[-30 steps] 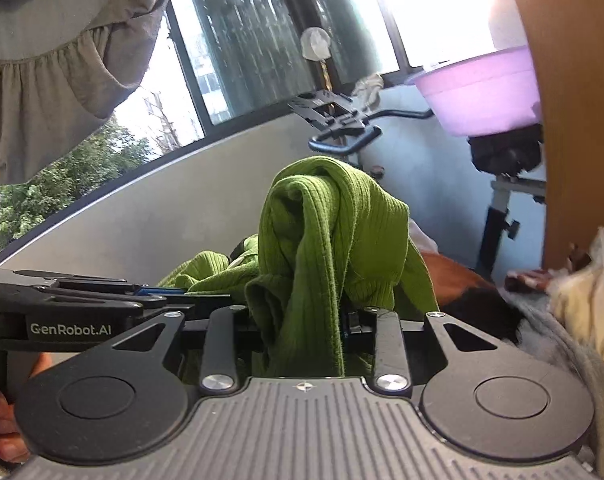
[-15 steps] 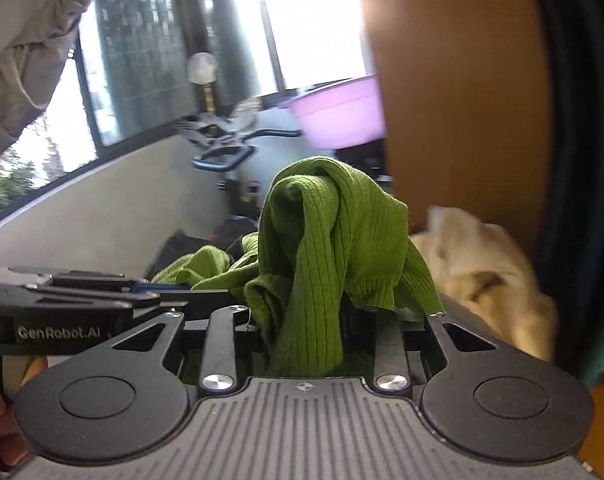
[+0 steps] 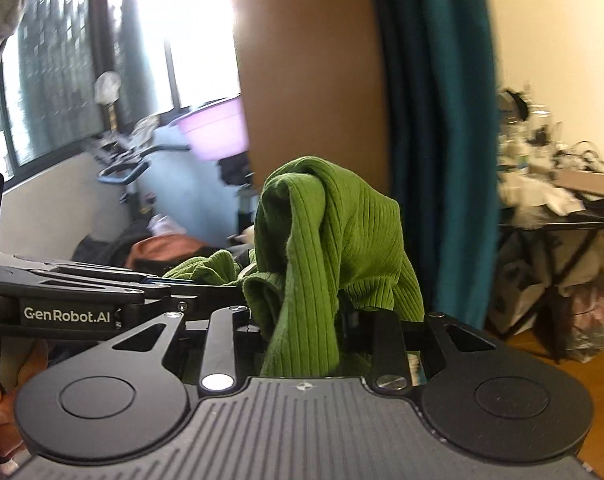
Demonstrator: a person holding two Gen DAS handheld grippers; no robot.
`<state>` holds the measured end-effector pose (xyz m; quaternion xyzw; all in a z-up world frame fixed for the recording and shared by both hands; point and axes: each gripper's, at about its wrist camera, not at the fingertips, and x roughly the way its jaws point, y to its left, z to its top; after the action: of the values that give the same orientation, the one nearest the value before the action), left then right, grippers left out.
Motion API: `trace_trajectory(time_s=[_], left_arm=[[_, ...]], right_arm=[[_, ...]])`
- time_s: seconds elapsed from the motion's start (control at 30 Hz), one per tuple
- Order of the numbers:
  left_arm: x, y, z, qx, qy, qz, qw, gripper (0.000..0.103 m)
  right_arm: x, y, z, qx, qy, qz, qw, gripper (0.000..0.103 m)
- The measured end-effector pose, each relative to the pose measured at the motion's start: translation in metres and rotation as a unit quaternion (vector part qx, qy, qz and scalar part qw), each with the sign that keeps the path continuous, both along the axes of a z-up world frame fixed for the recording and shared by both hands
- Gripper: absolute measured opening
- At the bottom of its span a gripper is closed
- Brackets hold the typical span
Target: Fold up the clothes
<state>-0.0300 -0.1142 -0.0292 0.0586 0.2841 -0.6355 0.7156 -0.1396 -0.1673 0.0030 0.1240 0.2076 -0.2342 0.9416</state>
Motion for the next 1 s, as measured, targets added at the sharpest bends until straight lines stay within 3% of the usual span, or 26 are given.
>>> trace_trajectory(time_s=[0.47, 0.7, 0.87, 1.0], left_arm=[[-0.216, -0.228, 0.001, -0.016, -0.032, -0.109, 0.9934, 0.015], [-0.309, -0.329, -0.009, -0.021, -0.036, -0.200, 0.9790, 0.015], [-0.349, -0.404, -0.028, -0.015, -0.024, -0.251, 0.9676, 0.015], [-0.353, -0.466, -0.043, -0.014, -0.016, -0.278, 0.9603, 0.015]], right_arm=[[-0.213, -0.177, 0.004, -0.009, -0.041, -0.106, 0.993, 0.031], [-0.299, -0.237, 0.007, -0.022, -0.035, -0.192, 0.981, 0.031], [-0.333, -0.280, -0.001, -0.010, -0.029, -0.253, 0.967, 0.030], [-0.346, -0.325, -0.011, -0.010, -0.016, -0.279, 0.960, 0.030]])
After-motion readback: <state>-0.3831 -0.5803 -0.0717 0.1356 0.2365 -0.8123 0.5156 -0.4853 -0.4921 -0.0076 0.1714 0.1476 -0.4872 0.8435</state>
